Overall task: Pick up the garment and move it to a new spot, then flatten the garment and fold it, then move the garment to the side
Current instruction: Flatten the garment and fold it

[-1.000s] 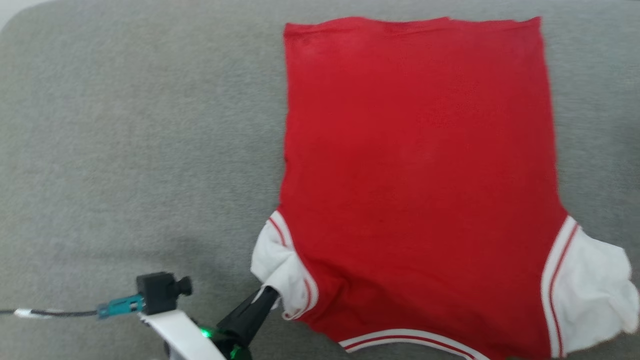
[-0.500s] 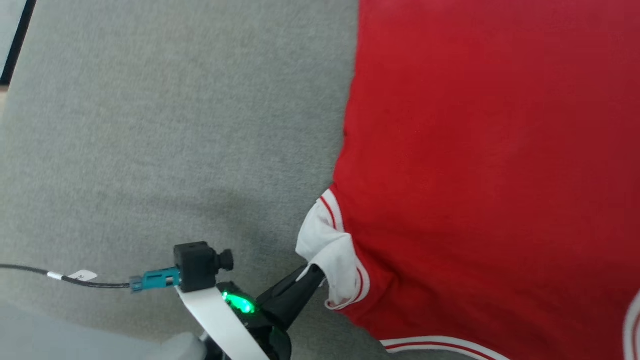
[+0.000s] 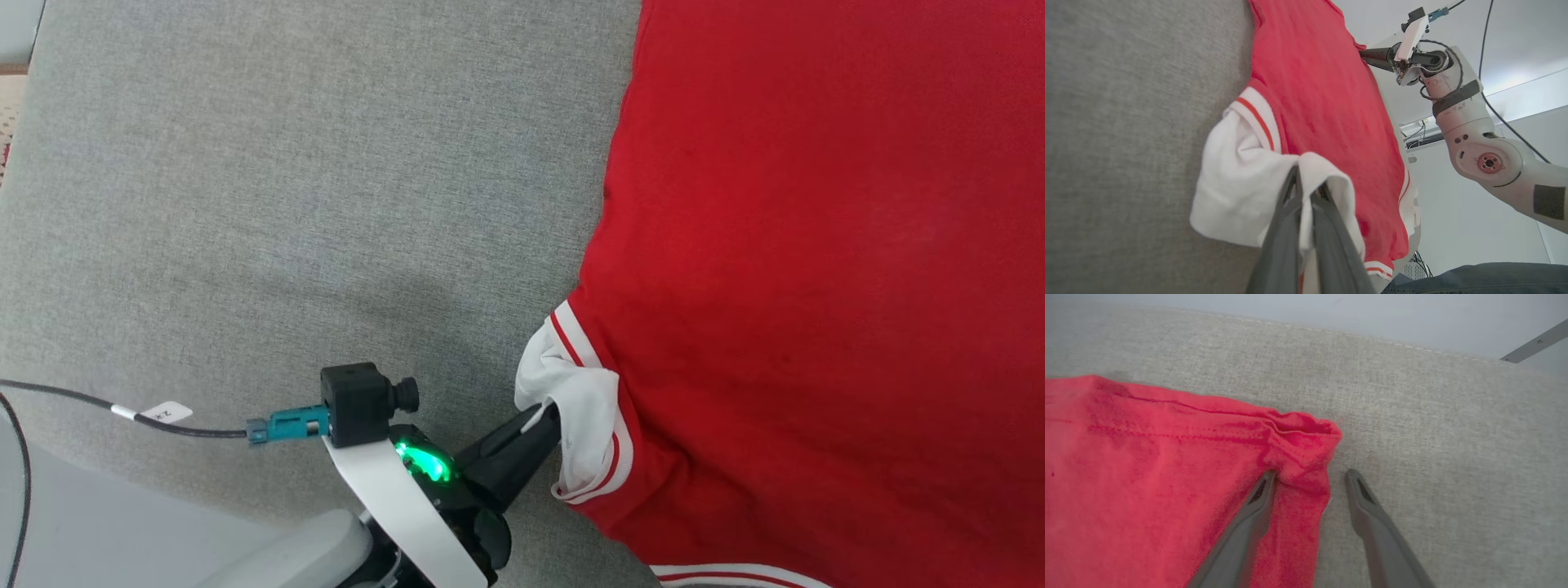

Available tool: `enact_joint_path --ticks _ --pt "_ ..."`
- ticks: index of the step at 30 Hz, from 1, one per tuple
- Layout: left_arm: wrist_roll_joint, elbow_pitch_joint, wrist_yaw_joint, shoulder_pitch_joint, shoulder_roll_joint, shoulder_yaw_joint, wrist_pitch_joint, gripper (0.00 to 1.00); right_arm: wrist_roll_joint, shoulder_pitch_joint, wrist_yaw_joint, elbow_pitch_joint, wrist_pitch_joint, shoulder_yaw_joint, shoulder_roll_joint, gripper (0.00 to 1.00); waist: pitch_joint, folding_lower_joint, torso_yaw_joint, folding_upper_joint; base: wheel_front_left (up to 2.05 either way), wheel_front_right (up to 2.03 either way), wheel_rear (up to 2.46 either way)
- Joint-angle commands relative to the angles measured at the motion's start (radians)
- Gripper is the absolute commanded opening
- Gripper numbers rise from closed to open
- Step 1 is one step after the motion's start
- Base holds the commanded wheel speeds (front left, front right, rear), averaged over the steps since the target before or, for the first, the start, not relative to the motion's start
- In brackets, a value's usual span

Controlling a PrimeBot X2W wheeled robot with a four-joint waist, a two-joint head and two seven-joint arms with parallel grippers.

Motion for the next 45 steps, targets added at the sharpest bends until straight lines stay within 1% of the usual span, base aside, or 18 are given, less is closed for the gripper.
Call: enact_joint_path --ticks 1,6,8,11,16,19,21,23,26,29,31,33,36,37,38,39,41,45 --pt "-0.002 0.003 -0.002 -0.015 -0.001 -0.001 -0.005 0.0 0.008 0.04 0.001 0.034 0.004 0.015 0.029 0.0 -0.007 0.0 -0.005 0.0 0.0 0.0 0.0" --pt "-0.02 0.025 -0.002 -0.009 0.018 0.01 -0.008 0.0 0.048 0.045 0.0 0.035 -0.062 0.025 0.021 0.0 -0.054 0.0 -0.044 0.0 0.0 0.0 0.0" --pt "-0.022 0.035 -0.002 0.006 0.03 0.019 -0.009 0.0 0.083 0.062 0.0 0.009 -0.083 0.044 0.008 0.0 -0.083 0.0 -0.065 0.0 0.0 0.0 0.0" --pt "-0.029 0.041 -0.002 0.036 0.04 0.054 -0.009 0.0 0.16 0.131 0.0 -0.055 -0.082 0.081 -0.026 0.0 -0.131 0.0 -0.099 0.0 0.0 0.0 0.0" --pt "-0.04 0.051 -0.002 0.099 0.065 0.11 -0.009 0.0 0.307 0.333 0.0 -0.226 -0.074 0.118 -0.134 0.0 -0.204 0.0 -0.157 0.0 0.0 0.0 0.0" --pt "-0.045 0.058 -0.002 0.139 0.079 0.138 -0.009 0.0 0.388 0.502 0.0 -0.323 -0.08 0.097 -0.185 0.0 -0.238 0.0 -0.188 0.0 0.0 0.0 0.0" --pt "-0.048 0.064 -0.002 0.161 0.088 0.162 -0.01 0.0 0.42 0.622 0.0 -0.383 -0.09 0.073 -0.209 0.0 -0.253 0.0 -0.209 0.0 0.0 0.0 0.0" --pt "-0.053 0.069 -0.002 0.184 0.094 0.183 -0.009 0.0 0.449 0.751 0.0 -0.443 -0.093 0.052 -0.213 0.0 -0.268 0.0 -0.226 0.0 0.0 0.0 0.0" --pt "-0.055 0.074 -0.002 0.212 0.101 0.208 -0.009 0.0 0.494 0.942 0.0 -0.543 -0.084 0.02 -0.198 0.0 -0.288 0.0 -0.245 0.0 0.0 0.0 0.0" --pt "-0.061 0.077 -0.002 0.232 0.107 0.224 -0.008 0.0 0.533 1.136 0.0 -0.646 -0.039 0.003 -0.184 0.0 -0.302 0.0 -0.258 0.0 0.0 0.0 0.0" --pt "-0.063 0.079 -0.002 0.242 0.111 0.23 -0.009 0.0 0.538 1.239 0.0 -0.71 -0.007 -0.002 -0.174 0.0 -0.308 0.0 -0.265 0.0 0.0 0.0 0.0" --pt "-0.064 0.08 -0.002 0.25 0.112 0.239 -0.009 0.0 0.534 1.31 0.0 -0.772 0.018 -0.003 -0.154 0.0 -0.31 0.0 -0.271 0.0 0.0 0.0 0.0" --pt "-0.066 0.082 -0.002 0.258 0.107 0.24 -0.008 0.0 0.513 1.346 0.0 -0.834 0.024 -0.03 -0.122 0.0 -0.314 0.0 -0.276 0.0 0.0 0.0 0.0" --pt "-0.064 0.083 -0.002 0.256 0.105 0.235 -0.008 0.0 0.506 1.347 0.0 -0.849 0.02 -0.041 -0.112 0.05 -0.315 0.0 -0.277 0.0 0.0 0.0 0.0" --pt "-0.061 0.085 -0.002 0.253 0.105 0.232 -0.009 0.0 0.497 1.341 0.0 -0.865 0.009 -0.056 -0.105 0.2 -0.316 0.0 -0.277 0.0 0.0 0.0 0.0" --pt "-0.059 0.085 -0.002 0.25 0.104 0.228 -0.009 0.0 0.492 1.335 0.0 -0.875 0.004 -0.078 -0.099 1.0 -0.317 0.0 -0.276 0.0 0.0 0.0 0.0" --pt "-0.058 0.085 -0.002 0.241 0.101 0.216 -0.008 0.0 0.492 1.328 0.0 -0.905 0.006 -0.127 -0.113 1.0 -0.318 0.0 -0.268 0.0 0.0 0.0 0.0" --pt "-0.058 0.082 -0.002 0.228 0.098 0.202 -0.008 0.0 0.51 1.28 0.0 -0.957 0.023 -0.287 -0.14 1.0 -0.315 0.0 -0.25 0.0 0.0 0.0 0.0"
